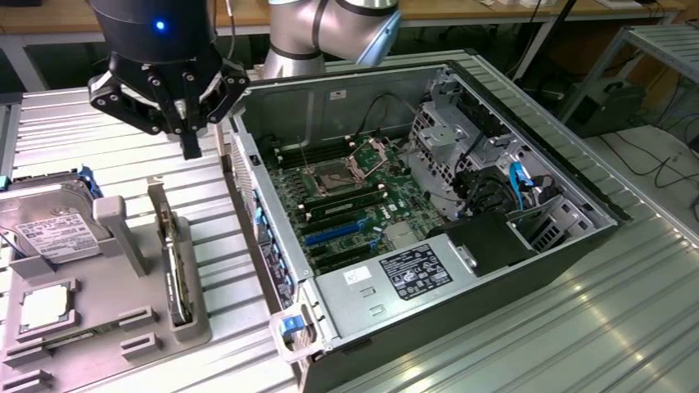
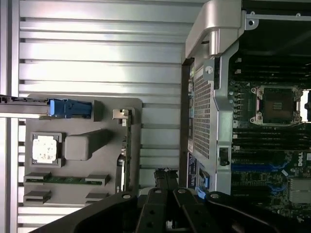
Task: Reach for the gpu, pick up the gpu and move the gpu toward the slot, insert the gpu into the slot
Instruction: 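Reach for the gpu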
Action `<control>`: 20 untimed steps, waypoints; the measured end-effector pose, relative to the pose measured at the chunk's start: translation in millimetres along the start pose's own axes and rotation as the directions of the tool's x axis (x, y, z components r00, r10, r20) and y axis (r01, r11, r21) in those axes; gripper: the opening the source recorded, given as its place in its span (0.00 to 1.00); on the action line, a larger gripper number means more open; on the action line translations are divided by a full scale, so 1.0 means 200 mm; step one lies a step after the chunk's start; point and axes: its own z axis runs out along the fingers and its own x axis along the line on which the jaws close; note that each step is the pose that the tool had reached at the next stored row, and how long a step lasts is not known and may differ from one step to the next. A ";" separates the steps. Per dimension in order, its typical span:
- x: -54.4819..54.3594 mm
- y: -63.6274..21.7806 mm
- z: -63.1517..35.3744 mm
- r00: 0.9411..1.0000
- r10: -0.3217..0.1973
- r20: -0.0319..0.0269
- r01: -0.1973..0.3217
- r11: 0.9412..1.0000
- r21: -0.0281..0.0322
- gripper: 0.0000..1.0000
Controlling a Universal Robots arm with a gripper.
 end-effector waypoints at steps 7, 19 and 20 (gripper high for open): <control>0.06 -0.019 -0.002 1.000 -0.007 0.000 0.007 1.000 0.000 0.11; 0.17 -0.074 -0.006 1.000 -0.013 -0.001 0.013 1.000 0.000 0.11; 0.18 -0.078 -0.006 1.000 -0.013 -0.001 0.013 1.000 0.000 0.11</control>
